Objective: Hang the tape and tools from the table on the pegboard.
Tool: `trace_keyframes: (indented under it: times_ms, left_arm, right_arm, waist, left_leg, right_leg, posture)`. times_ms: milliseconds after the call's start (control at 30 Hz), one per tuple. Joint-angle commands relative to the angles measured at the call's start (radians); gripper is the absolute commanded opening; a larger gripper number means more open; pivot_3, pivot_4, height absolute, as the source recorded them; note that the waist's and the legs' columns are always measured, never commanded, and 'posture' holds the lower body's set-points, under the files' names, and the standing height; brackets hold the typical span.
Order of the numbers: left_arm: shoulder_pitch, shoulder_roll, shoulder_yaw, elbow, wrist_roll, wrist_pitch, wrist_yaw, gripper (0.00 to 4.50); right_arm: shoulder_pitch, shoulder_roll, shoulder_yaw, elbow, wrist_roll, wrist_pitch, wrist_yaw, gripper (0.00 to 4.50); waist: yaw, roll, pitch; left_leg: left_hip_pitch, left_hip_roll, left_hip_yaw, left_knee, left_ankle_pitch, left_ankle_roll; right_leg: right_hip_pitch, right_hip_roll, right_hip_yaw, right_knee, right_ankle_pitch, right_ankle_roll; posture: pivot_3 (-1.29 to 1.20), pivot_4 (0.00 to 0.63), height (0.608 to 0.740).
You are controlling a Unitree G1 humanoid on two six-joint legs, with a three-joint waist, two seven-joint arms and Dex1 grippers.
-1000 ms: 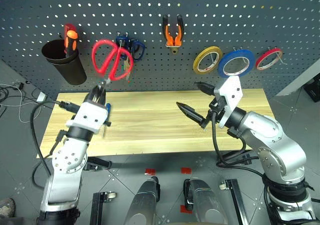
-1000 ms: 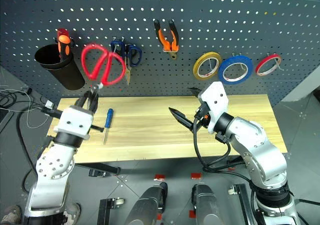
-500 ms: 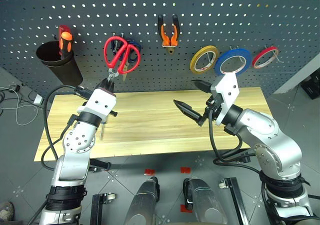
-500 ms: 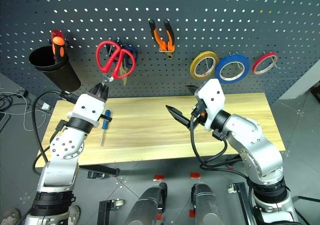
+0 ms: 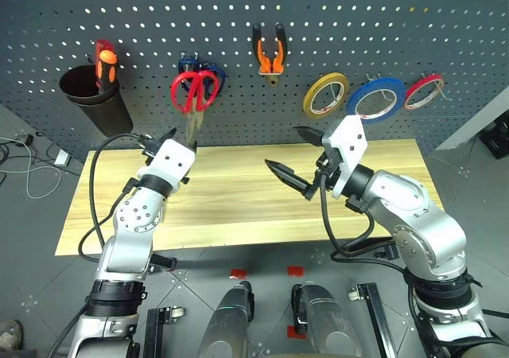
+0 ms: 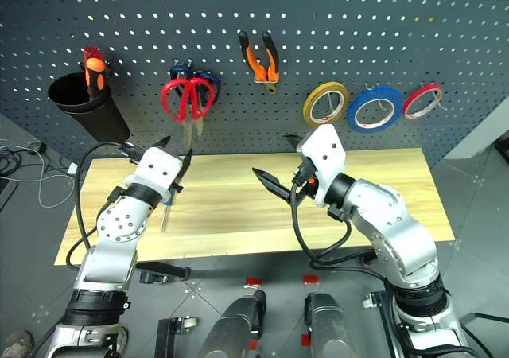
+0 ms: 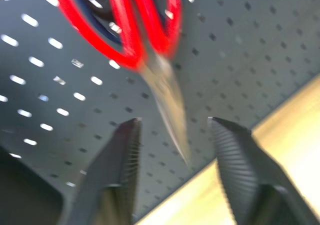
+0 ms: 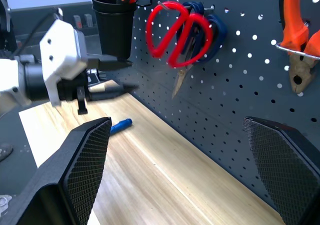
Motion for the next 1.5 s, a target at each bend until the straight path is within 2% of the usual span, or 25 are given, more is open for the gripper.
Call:
trace_keyframes:
  times_ms: [33,67,233,267,367,500,633,833,1067,1167,1300,1500]
  left_arm:
    - [0.056,-0.026,0.003,0.006,-0.052,0.102,-0.04,3.51]
    - [0.082,-0.038,0.009,0.014,-0.079,0.138,-0.057,3.76]
    - [0.148,-0.064,0.155,0.055,-0.245,0.315,-0.086,3.76]
    - [0.145,-0.056,0.183,0.068,-0.263,0.341,-0.079,3.94]
    - [0.093,-0.009,0.273,0.178,-0.329,0.369,-0.086,4.46]
    - [-0.003,0.048,0.322,0.327,-0.383,0.372,-0.122,4.46]
    - [-0.132,0.106,0.296,0.538,-0.371,0.331,-0.163,4.46]
    - [-0.326,0.114,0.244,0.837,-0.347,0.304,-0.189,4.46]
    - [-0.428,0.109,0.165,1.025,-0.3,0.26,-0.198,4.46]
    - [-0.439,0.114,0.149,1.051,-0.287,0.262,-0.191,3.84]
    - [-0.441,0.125,0.143,1.069,-0.278,0.258,-0.177,2.63]
    - [-0.425,0.136,0.146,1.081,-0.272,0.153,-0.189,0.71]
  right_arm:
    - [0.007,0.013,0.036,-0.023,-0.022,0.003,-0.03,4.5]
    - [0.013,0.018,0.05,-0.023,-0.032,0.017,-0.046,4.5]
    - [0.006,0.059,0.126,-0.055,-0.04,0.201,-0.129,4.5]
    - [-0.001,0.068,0.135,-0.062,-0.037,0.237,-0.142,4.5]
    - [-0.045,0.115,0.18,-0.064,-0.038,0.325,-0.177,4.5]
    - [-0.129,0.156,0.249,-0.042,-0.04,0.432,-0.192,4.5]
    - [-0.192,0.218,0.287,0.013,-0.027,0.48,-0.185,4.5]
    - [-0.26,0.23,0.352,0.061,-0.047,0.465,-0.159,4.5]
    - [-0.266,0.238,0.346,0.05,-0.026,0.49,-0.145,4.5]
    - [-0.267,0.233,0.342,0.052,-0.023,0.491,-0.134,4.5]
    - [-0.274,0.216,0.337,0.063,-0.032,0.472,-0.115,4.5]
    - [-0.287,0.187,0.345,0.085,-0.066,0.416,-0.107,4.5]
  waist:
    - [-0.001,0.0,0.0]
    - [-0.003,0.0,0.0]
    - [-0.013,0.0,0.0]
    - [-0.012,0.0,0.0]
    - [-0.011,0.0,0.0]
    - [-0.012,0.0,0.0]
    - [-0.009,-0.001,0.002]
    - [-0.004,-0.004,0.009]
    - [-0.023,-0.009,0.026]
    - [-0.025,-0.008,0.03]
    - [-0.025,-0.008,0.03]
    - [-0.024,-0.008,0.03]
  left_leg:
    - [0.0,0.0,0.0,0.0,0.0,0.0]
    - [0.0,0.0,0.0,0.0,0.0,0.0]
    - [0.0,0.0,0.0,0.0,0.0,0.0]
    - [0.0,0.0,-0.001,0.0,0.0,0.0]
    - [0.0,0.001,-0.003,0.0,-0.001,0.003]
    - [0.0,0.0,-0.003,0.0,0.001,0.003]
    - [0.0,0.0,-0.003,0.0,0.001,0.004]
    - [0.0,0.0,-0.003,0.0,0.001,0.004]
    - [0.0,0.0,-0.002,-0.001,0.0,0.005]
    - [-0.001,0.0,-0.001,-0.002,0.0,0.004]
    - [-0.001,0.0,-0.001,-0.002,0.0,0.004]
    - [-0.001,0.0,-0.001,-0.002,0.0,0.004]
  right_leg:
    - [0.0,0.0,0.0,0.0,0.0,0.0]
    - [0.0,0.0,0.0,0.0,0.0,0.0]
    - [-0.001,0.0,0.001,0.0,0.0,0.0]
    - [-0.001,0.0,0.0,0.001,0.0,0.0]
    - [-0.001,0.0,-0.002,0.002,0.001,-0.002]
    - [0.0,0.0,-0.002,0.002,0.002,-0.002]
    - [0.0,0.0,-0.002,0.001,0.003,-0.001]
    - [-0.001,0.0,-0.002,0.0,0.003,-0.001]
    - [-0.002,0.0,0.0,0.0,0.003,-0.001]
    - [-0.004,0.0,0.001,0.001,0.003,-0.001]
    - [-0.004,0.0,0.001,0.0,0.003,-0.001]
    - [-0.004,0.0,0.001,0.0,0.003,-0.001]
  posture:
    - [-0.06,0.279,0.74]
    - [-0.06,0.282,0.74]
    - [-0.06,0.292,0.74]
    - [-0.06,0.295,0.74]
    - [-0.05,0.308,0.74]
    - [-0.05,0.335,0.74]
    - [-0.04,0.354,0.74]
    - [-0.04,0.392,0.74]
    - [-0.06,0.413,0.74]
    - [-0.06,0.41,0.74]
    - [-0.06,0.398,0.74]
    - [-0.07,0.363,0.74]
